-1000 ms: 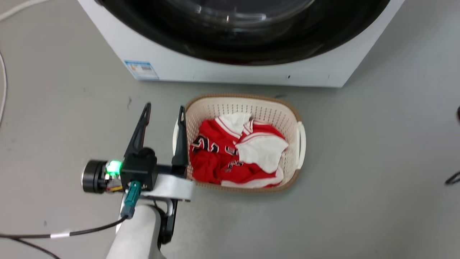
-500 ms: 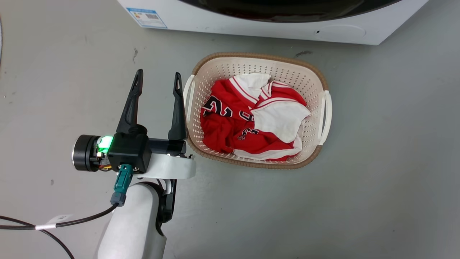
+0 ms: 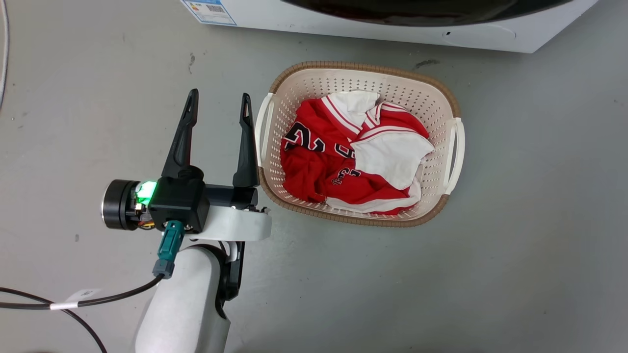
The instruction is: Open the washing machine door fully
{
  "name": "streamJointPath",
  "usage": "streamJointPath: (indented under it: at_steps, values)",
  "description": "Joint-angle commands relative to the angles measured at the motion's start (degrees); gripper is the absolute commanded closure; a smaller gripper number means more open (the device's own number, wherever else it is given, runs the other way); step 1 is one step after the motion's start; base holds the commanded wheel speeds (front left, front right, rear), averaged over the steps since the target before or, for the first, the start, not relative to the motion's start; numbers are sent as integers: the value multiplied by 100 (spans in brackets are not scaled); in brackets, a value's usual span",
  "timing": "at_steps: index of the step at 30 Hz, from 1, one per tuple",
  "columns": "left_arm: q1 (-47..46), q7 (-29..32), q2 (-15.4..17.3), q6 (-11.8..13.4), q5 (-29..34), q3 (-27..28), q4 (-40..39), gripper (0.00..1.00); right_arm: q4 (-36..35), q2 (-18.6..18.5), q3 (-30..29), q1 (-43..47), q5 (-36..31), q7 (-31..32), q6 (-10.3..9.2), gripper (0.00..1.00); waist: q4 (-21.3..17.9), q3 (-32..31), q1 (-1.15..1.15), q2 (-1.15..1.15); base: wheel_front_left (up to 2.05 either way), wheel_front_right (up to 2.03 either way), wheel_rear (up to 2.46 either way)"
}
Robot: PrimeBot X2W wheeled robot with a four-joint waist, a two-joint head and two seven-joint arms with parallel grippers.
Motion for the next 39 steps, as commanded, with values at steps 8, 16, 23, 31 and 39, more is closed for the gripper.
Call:
streamJointPath:
  at_steps: [8,16,23,31,39]
  values:
    - [134,-14,-1,26,-13,50,81,0,-216,112,329,494,-15,553,0,100,-72,-312,-1,0,0,0,0]
    - [333,-14,-1,-14,26,135,140,0,-599,137,505,1156,56,942,0,100,-162,-668,-1,0,0,0,0]
    - [645,-14,-1,-50,82,251,193,0,-1476,352,825,2263,99,1296,0,100,-284,-1117,-1,0,0,0,0]
    - [925,-14,0,-65,113,321,231,0,-2099,557,1106,3145,236,1576,0,100,-319,-1509,-1,0,0,0,0]
    - [1258,-14,0,-73,135,318,281,0,-2643,816,1430,4094,299,1707,-1,100,-311,-1971,-1,0,0,0,0]
